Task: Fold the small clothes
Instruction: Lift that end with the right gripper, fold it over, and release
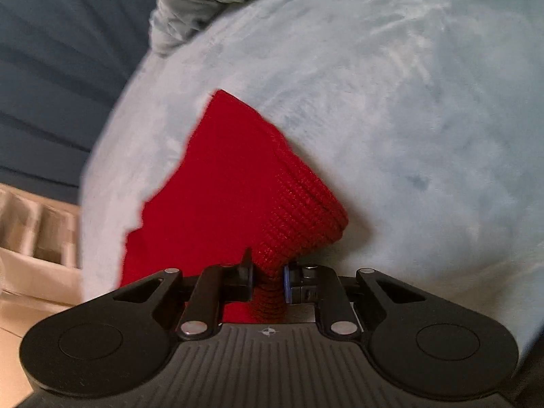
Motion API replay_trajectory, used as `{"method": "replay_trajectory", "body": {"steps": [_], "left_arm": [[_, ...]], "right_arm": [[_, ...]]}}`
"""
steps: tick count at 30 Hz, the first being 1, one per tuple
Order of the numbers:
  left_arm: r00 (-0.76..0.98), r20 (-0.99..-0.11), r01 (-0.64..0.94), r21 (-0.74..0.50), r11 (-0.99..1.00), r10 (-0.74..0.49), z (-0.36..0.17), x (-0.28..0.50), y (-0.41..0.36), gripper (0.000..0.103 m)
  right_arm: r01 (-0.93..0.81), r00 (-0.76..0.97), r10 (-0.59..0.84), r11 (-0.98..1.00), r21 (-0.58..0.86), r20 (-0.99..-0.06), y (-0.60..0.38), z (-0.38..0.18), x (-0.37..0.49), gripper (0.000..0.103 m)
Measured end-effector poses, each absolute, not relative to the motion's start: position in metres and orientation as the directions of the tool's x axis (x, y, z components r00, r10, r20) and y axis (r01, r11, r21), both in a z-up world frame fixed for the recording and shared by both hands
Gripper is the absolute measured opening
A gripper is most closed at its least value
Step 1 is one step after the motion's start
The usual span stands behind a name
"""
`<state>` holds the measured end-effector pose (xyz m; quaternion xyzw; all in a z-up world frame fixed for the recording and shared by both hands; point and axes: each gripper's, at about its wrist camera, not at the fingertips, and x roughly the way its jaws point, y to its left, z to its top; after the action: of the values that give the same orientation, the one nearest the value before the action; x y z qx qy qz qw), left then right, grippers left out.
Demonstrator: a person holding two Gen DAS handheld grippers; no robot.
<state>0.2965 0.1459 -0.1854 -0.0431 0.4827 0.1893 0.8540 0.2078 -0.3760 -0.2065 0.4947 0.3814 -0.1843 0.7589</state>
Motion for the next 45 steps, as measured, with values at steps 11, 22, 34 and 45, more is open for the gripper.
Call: {"method": "replay_trajectory", "body": {"steps": [11,22,34,45], "left_arm": [[0.533,-0.823,-0.451,-0.080,0.889,0.197,-0.192,0.294,0.186,0.103],[0.520,-0.829,-0.546,-0.134,0.827,0.209,-0.183,0.286,0.222,0.103],[0.546,-0.814,-0.513,-0.141,0.847,0.196,-0.181,0.288,0.214,0.103],[0.669,-0.734,-0.371,-0.192,0.909,0.118,-0.140,0.277,0.192,0.103]], "right_arm": [[0.606,0.463,-0.313,0.794,0.039,-0.829,-0.284,-0.126,0.294,0.015],[-0.589,0.659,0.175,0.726,-0.357,-0.731,0.050,-0.135,0.263,0.016],[-0.681,0.623,0.318,0.670,-0.295,-0.715,0.046,-0.125,0.236,0.014],[-0.620,0.596,0.357,0.774,-0.130,-0.719,0.016,-0.101,0.222,0.031]]}}
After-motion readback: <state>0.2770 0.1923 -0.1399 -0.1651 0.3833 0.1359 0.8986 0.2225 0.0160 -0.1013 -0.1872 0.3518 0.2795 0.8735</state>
